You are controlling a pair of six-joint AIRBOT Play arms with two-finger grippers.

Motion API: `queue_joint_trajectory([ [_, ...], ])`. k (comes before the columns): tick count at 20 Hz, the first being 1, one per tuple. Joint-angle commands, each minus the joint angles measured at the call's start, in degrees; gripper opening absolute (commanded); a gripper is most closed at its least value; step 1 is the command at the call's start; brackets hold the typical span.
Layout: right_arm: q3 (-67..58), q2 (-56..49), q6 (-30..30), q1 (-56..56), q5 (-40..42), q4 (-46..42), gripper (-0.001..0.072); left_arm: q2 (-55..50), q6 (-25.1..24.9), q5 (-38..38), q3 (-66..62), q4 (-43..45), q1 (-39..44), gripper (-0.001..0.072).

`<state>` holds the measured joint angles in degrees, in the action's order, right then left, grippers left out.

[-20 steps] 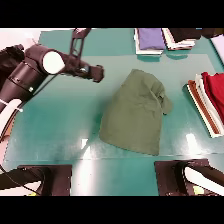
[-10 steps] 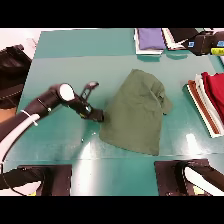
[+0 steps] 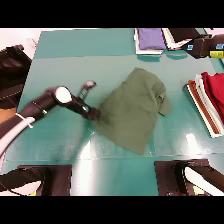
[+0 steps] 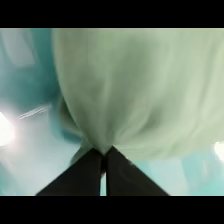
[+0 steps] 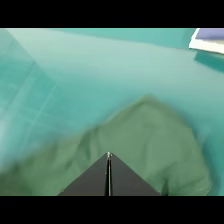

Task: Fold the shirts.

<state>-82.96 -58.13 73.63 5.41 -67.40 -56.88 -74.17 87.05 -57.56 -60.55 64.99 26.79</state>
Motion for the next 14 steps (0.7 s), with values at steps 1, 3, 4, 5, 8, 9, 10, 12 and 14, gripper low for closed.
queue_joint_trajectory([
  [1,1.1,-0.1,0.0,1.7,-3.4,-0.3,0.0016,4.0,1.4,0.0,-7.6,6.7,-11.1,0.0021],
  [3,4.9,-0.1,0.0,3.7,-3.0,-0.3,0.0016,4.6,1.4,-0.3,-11.3,7.2,-17.2,0.0021],
  [4,7.6,-0.2,0.0,4.6,-2.6,-0.3,0.0016,4.6,1.4,-0.4,-12.3,7.2,-19.3,0.0021],
  [5,10.1,-0.9,0.0,5.3,-2.1,-0.2,0.0016,4.6,1.4,-0.3,-12.5,7.1,-20.9,0.0021],
  [8,15.0,-6.6,-0.2,5.8,-1.6,0.0,0.0223,4.4,1.4,-0.5,-12.5,7.1,-21.8,0.0021],
  [9,15.7,-9.2,-0.2,5.4,-1.2,0.3,0.0356,4.4,1.4,-0.5,-12.5,6.9,-21.8,0.0021],
  [10,16.0,-12.0,-0.2,4.6,-0.6,0.3,0.0395,4.4,1.4,-0.4,-12.5,6.8,-21.8,0.0021],
  [12,15.2,-17.5,-0.2,2.4,1.3,0.3,0.0396,4.4,1.4,-0.4,-12.5,6.8,-21.8,0.0021],
  [14,13.1,-22.3,-0.6,-0.8,4.5,0.3,0.0408,4.4,1.4,-0.6,-12.5,6.8,-21.8,0.0021],
])
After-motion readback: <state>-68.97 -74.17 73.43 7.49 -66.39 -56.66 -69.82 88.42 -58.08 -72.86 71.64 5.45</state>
